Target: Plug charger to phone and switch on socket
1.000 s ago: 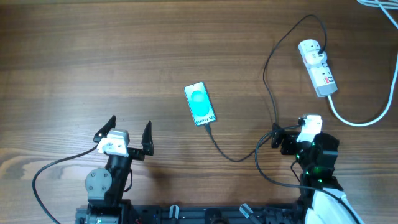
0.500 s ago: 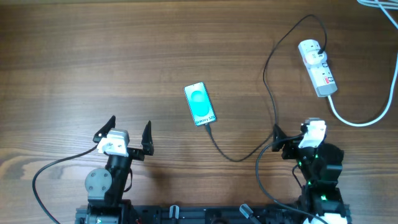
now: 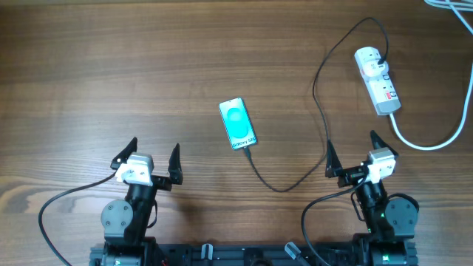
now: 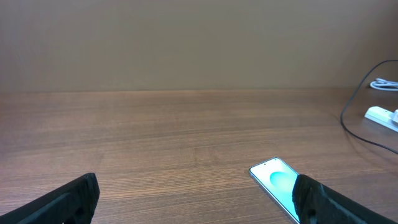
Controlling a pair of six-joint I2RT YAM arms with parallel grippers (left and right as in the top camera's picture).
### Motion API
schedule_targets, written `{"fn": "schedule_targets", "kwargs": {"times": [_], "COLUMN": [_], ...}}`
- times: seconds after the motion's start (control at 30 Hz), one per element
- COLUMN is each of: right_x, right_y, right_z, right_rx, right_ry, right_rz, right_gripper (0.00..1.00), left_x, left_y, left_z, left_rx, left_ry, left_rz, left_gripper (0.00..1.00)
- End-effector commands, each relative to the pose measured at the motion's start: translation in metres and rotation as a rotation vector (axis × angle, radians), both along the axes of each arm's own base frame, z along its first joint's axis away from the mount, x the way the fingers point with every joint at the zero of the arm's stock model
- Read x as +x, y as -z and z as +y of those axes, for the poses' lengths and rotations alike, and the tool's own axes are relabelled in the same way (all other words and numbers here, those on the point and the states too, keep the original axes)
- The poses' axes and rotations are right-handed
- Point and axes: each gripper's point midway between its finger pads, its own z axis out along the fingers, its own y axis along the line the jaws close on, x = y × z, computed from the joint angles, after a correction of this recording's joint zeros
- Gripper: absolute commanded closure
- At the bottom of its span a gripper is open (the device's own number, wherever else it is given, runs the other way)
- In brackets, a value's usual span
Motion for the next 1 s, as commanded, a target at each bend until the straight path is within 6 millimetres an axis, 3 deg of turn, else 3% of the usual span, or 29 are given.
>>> {"fn": "schedule_targets", "kwargs": {"times": [0.0,0.97], "right_x": [-0.0006,0.0001], "right_y": [-0.0029,-0.0001], "right_z": [-0.0008,-0.0007], "right_rx": [-0.017,-0.017], "right_ry": [0.007,0.007], "right_rz": [-0.018,-0.005], "right_gripper": [0.00,0.00], "left_x": [-0.0001,0.0000], "left_y": [0.0013,0.0016], "left_z": [0.0017,0.0017], "left_rx": [0.016,0.016], "left_ry": [-0.009,-0.009], "left_rz": [-0.001,0.000], "left_gripper": [0.00,0.00]}}
